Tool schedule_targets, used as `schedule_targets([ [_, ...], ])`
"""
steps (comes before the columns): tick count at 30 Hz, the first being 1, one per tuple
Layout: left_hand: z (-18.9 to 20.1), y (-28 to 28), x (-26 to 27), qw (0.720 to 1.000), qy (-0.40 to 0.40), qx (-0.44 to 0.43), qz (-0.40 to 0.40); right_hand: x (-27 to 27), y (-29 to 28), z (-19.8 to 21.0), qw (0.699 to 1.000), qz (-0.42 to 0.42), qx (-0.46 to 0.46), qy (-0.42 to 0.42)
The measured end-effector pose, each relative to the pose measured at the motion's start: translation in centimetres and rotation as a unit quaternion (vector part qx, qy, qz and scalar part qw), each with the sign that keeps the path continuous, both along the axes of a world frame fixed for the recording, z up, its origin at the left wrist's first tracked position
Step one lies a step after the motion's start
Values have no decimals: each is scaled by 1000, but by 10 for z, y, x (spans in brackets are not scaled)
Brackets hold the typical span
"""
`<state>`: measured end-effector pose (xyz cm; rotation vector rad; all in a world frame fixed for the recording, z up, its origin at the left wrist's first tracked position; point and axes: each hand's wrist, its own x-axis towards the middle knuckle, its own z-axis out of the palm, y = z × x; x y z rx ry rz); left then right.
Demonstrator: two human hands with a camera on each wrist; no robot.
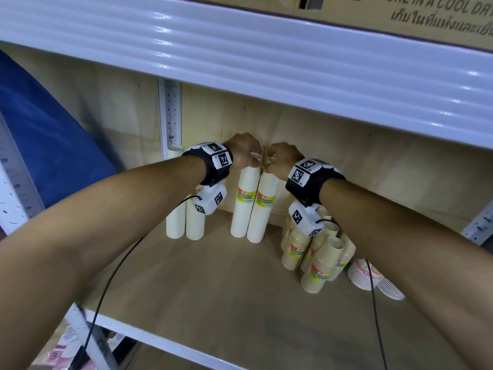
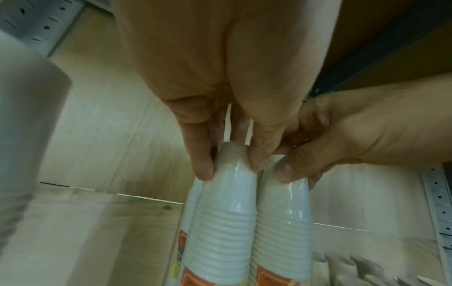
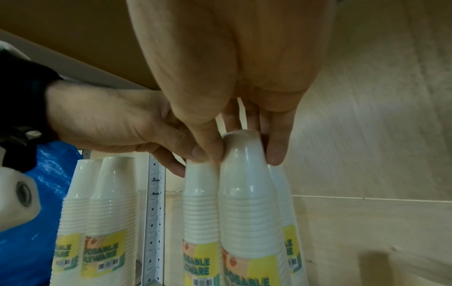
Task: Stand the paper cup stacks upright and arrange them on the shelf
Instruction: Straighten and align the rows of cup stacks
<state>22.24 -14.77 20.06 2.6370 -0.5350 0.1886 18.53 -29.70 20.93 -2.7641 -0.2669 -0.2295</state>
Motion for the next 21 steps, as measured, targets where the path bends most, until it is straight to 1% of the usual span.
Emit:
schedule_targets([
  [6,12,8,1,1000,8,-5,17,8,8,6,999,-13,-17,-28],
  [10,32,19,-5,999,-17,11,32,8,16,14,997,-16,-28,-63],
  [16,61,54,-15,993,-56,72,76,12,40,24,996,19,-36,-86],
  [21,70,93,-24,989,-41,60,132,9,71,26,994,60,-25,-87],
])
